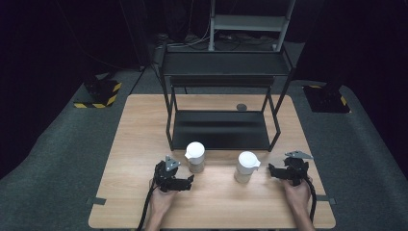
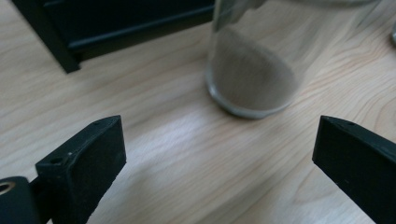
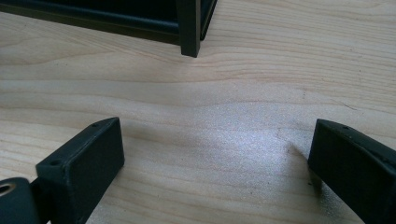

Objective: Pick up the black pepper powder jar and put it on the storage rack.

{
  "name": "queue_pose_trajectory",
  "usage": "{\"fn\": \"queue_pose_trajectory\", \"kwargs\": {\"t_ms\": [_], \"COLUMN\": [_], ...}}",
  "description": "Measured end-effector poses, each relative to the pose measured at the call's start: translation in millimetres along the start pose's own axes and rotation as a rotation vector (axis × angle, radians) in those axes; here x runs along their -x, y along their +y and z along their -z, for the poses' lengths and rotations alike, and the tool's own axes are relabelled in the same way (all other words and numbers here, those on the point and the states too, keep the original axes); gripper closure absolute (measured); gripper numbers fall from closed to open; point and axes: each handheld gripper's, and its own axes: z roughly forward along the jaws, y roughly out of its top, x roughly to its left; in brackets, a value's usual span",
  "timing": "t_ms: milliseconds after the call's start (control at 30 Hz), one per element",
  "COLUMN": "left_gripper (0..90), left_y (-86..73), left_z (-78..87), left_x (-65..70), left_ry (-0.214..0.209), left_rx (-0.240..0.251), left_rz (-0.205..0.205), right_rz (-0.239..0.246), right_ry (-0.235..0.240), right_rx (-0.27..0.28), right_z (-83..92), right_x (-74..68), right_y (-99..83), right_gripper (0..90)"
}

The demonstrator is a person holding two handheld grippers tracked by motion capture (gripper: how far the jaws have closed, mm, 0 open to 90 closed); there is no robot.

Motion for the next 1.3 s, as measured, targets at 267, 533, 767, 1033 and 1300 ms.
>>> {"fn": "queue_pose_trajectory", "kwargs": {"t_ms": [267,533,767,1033,1300], "left_gripper": [4.6,8.0,13.7,21.8,27.8], "left_y": [12.9,22.4,28.1,32.8,33.8], "left_z": [-6.0,-12.4,-17.9,-23.5,-26.0], "left_x": [8.2,9.9,10.1,9.8,11.9], "left_ry": [-0.024,-0.040,-0.046,-0.050,-0.040], "left_rx": [0.039,0.062,0.069,0.069,0.069], "left_rz": [-0.030,-0.039,-0.038,-0.020,-0.024], "right_rz": [-0.001,0.000,0.000,-0.001,0.000], "right_ry": [-0.001,0.000,0.000,0.000,0.000], "right_rx": [0.000,0.000,0.000,0.000,0.000], "right_z": [0.0,0.0,0.0,0.0,0.0], "right_x": [-0.1,-0.1,-0.1,-0.1,-0.1], "right_y": [0.0,0.0,0.0,0.0,0.0], "right_gripper": [2.8,2.8,2.8,2.8,2.8]}}
